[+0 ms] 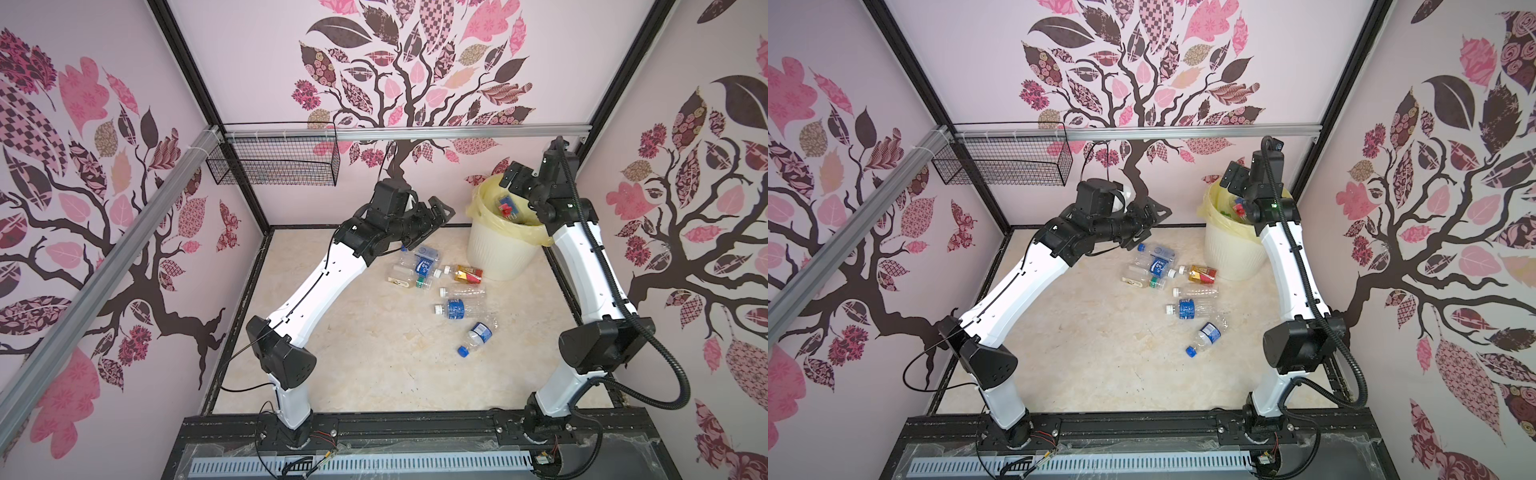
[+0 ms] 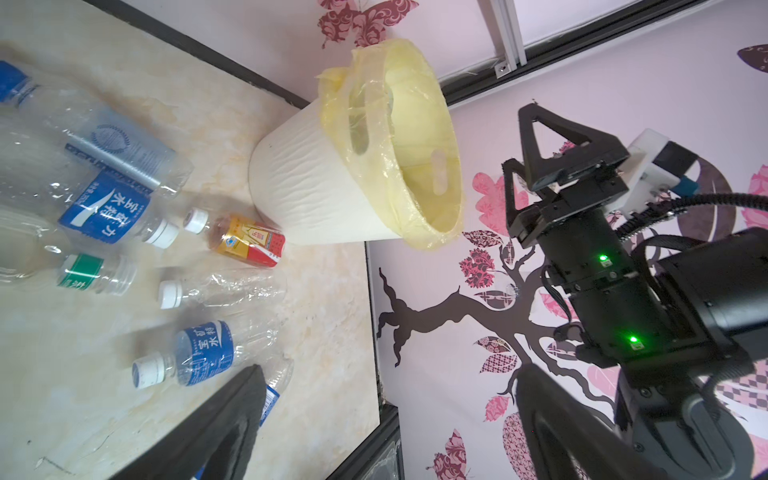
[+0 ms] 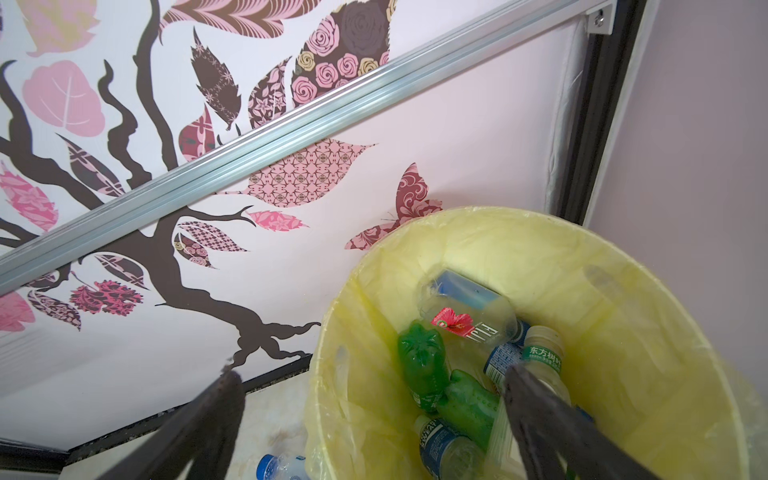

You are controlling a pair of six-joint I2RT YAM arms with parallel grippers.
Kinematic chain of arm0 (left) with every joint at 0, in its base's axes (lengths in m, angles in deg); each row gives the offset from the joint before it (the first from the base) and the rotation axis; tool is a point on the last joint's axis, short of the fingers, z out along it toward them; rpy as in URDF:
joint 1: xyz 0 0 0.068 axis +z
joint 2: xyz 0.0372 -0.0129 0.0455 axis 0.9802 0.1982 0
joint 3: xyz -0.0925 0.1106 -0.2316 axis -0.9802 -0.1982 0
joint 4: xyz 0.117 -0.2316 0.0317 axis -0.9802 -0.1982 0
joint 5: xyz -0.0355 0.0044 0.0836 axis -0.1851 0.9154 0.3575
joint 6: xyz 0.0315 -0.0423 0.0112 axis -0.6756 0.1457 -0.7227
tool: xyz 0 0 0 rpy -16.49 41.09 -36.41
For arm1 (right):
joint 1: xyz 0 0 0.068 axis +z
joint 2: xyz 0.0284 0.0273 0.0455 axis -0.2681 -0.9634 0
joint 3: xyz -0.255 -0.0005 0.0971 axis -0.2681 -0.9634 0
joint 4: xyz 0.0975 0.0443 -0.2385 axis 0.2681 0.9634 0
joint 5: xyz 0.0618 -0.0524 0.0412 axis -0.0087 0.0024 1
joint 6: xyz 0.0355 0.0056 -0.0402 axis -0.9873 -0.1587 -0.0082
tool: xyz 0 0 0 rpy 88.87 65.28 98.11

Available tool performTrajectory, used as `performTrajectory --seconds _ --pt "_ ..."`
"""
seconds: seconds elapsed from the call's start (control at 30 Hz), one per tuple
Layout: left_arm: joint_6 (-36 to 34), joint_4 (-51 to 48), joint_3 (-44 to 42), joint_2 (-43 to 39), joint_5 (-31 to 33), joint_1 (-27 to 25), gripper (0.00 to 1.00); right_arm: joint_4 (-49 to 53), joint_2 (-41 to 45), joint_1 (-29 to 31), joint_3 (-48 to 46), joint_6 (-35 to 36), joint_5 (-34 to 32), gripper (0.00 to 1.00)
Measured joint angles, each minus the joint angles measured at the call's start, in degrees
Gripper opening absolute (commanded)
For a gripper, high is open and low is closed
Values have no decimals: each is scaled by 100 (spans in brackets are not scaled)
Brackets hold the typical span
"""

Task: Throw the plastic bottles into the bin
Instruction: 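Withdraw the right gripper from the bin while the left gripper draws back, then lower the right gripper onto the blue-capped, blue-labelled bottle nearest the robot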

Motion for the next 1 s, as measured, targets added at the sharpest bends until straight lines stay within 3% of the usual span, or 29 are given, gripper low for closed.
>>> performTrajectory --seconds 0.27,0.53,0.77,1.0 --pt "76 7 -739 -538 208 0 97 -2 688 155 -621 -48 66 100" --pt "398 302 -2000 -994 442 61 97 131 1410 1084 -1705 164 -63 100" --pt "704 212 -2603 -1222 769 409 97 254 2308 1792 -3115 166 -190 100" --pt "951 177 -3071 -1180 634 647 97 501 3062 2358 -4301 4 -275 100"
